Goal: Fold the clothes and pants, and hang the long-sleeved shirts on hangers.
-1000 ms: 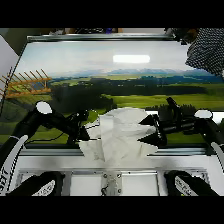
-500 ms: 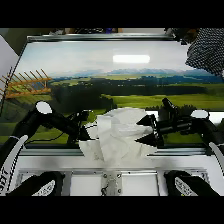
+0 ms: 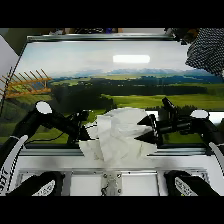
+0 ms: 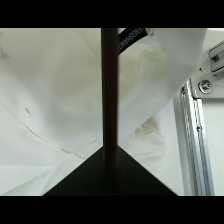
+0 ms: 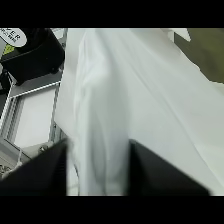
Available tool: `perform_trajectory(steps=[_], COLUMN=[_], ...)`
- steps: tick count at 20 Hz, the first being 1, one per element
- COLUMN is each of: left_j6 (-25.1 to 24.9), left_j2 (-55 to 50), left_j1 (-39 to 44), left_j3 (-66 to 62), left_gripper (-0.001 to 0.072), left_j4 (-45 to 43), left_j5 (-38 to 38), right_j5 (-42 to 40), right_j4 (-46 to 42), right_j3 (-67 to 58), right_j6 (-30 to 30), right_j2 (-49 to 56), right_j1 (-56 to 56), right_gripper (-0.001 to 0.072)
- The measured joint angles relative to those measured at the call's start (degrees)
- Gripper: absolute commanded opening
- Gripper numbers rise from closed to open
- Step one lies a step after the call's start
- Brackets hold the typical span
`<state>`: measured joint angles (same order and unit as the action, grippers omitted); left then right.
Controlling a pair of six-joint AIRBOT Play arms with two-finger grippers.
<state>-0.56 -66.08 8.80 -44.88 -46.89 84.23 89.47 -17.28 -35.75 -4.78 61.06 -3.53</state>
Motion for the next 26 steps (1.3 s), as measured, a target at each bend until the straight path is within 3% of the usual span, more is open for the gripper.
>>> perform_trajectory(steps=[5,13,26], left_j6=[0.0,-0.2,0.1], left_j2=[0.0,0.0,0.0], left_j1=[0.0,0.0,0.0], left_j3=[0.0,0.0,0.0], left_gripper=[0.0006,0.0006,0.0007], left_j4=[0.0,0.0,-0.1], left_j5=[0.7,1.0,1.2], right_j5=[-0.6,-4.4,-6.4], right_j4=[0.0,0.2,0.6], right_j3=[0.0,0.0,0.0], right_j6=[-2.4,-16.2,-19.3], right_j2=[0.0,0.0,0.0], right_j1=[0.0,0.0,0.0], right_gripper=[0.0015,0.0014,0.0009])
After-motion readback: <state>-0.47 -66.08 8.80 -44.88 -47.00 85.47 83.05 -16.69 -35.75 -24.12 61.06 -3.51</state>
